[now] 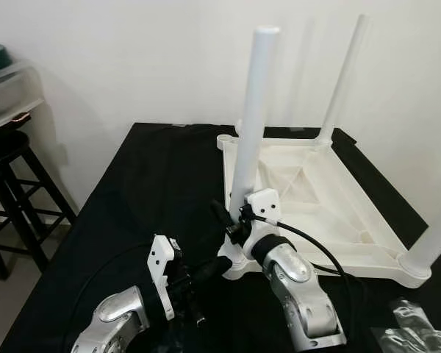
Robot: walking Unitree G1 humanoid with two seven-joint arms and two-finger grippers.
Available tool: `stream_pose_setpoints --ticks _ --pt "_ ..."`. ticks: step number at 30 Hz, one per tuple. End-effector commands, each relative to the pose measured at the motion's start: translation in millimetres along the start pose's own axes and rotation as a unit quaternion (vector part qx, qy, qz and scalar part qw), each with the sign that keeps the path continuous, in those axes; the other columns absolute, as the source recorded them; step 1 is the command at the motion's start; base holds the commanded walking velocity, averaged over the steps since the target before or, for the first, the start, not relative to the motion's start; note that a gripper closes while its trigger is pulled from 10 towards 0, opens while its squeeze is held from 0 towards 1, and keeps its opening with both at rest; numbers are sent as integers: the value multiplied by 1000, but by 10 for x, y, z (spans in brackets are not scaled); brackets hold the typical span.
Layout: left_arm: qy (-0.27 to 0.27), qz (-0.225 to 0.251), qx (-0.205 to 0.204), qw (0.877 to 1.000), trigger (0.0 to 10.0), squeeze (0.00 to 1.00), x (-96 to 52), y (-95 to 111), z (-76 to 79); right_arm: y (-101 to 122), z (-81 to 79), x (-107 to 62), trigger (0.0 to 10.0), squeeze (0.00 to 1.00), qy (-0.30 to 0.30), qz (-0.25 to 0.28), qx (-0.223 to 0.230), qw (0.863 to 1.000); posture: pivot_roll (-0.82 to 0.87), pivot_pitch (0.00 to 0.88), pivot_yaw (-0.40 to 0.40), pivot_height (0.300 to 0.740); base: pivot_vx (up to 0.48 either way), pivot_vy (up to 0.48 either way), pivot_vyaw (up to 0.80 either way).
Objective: Building children table
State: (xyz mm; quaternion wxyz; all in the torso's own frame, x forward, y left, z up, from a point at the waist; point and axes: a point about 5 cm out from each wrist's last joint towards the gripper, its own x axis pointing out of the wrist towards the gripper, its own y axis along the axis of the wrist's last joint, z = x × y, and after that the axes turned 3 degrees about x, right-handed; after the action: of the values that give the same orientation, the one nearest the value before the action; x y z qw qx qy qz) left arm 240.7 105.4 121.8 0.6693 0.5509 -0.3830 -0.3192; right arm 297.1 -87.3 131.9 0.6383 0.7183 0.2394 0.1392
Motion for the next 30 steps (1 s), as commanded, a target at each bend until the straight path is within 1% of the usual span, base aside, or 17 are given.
stream_pose_setpoints --ticks 1,2,3,4,6,7,8,9,10,12,14,17,18,19,21,22,30 --pt "1 -6 -4 1000 10000 0 5 -32 -2 52 -29 5 10000 1000 23 10 18 1000 -44 0 -20 740 0 0 0" --pt "0 -7 -4 1000 10000 0 8 -35 -1 149 -60 16 10000 1000 69 23 15 997 -44 0 -18 740 0 0 0" --pt "0 -7 -4 1000 10000 0 8 -35 -1 149 -60 16 10000 1000 69 23 15 997 -44 0 -18 740 0 0 0" --pt "0 -7 -4 1000 10000 0 12 -35 -1 248 -54 17 10000 1000 125 30 -5 992 -41 0 -20 740 0 0 0" --pt "0 -7 -4 1000 10000 0 12 -35 -1 248 -54 17 10000 1000 125 30 -5 992 -41 0 -20 740 0 0 0" --pt "-1 -7 -4 1000 10000 0 16 -37 -3 328 -22 4 10000 1000 183 28 -35 982 -38 0 -22 740 0 0 0" --pt "-1 -7 -4 1000 10000 0 16 -37 -3 328 -22 4 10000 1000 183 28 -35 982 -38 0 -22 740 0 0 0" --pt "0 -7 -4 1000 10000 0 19 -39 -4 400 79 1 10000 0 246 13 -66 967 -33 0 -24 740 0 0 0" --pt "0 -7 -3 1000 10000 0 20 -41 -4 463 183 -3 10000 0 292 1 -87 953 -29 0 -27 740 0 0 0" --pt "0 -7 -3 1000 10000 0 20 -41 -4 463 183 -3 10000 0 292 1 -87 953 -29 0 -27 740 0 0 0" --pt "2 -6 -2 1000 10000 0 23 -46 -4 571 369 46 10000 0 330 -15 -84 940 -21 0 -30 740 0 0 0" --pt "2 -7 -2 1000 10000 0 24 -51 -4 613 462 96 10000 0 344 -26 -66 936 -20 0 -29 740 0 0 0" --pt "2 -7 -2 1000 10000 0 24 -51 -4 613 462 96 10000 0 344 -26 -66 936 -20 0 -29 740 0 0 0" --pt "2 -7 -2 1000 10000 0 29 -52 -7 598 504 124 6392 0 344 -34 -47 937 -20 0 -27 740 0 0 0" --pt "2 -7 -2 1000 10000 0 33 -52 -9 588 522 138 6392 0 341 -37 -37 938 -20 0 -27 740 0 0 0" --pt "2 -8 -3 1000 10000 0 40 -52 -14 568 543 148 0 0 338 -44 -31 940 -18 0 -29 740 0 0 0" --pt "3 -7 -3 1000 10000 0 54 -50 -29 559 579 127 0 0 347 -46 -32 936 -19 0 -30 740 0 0 0"
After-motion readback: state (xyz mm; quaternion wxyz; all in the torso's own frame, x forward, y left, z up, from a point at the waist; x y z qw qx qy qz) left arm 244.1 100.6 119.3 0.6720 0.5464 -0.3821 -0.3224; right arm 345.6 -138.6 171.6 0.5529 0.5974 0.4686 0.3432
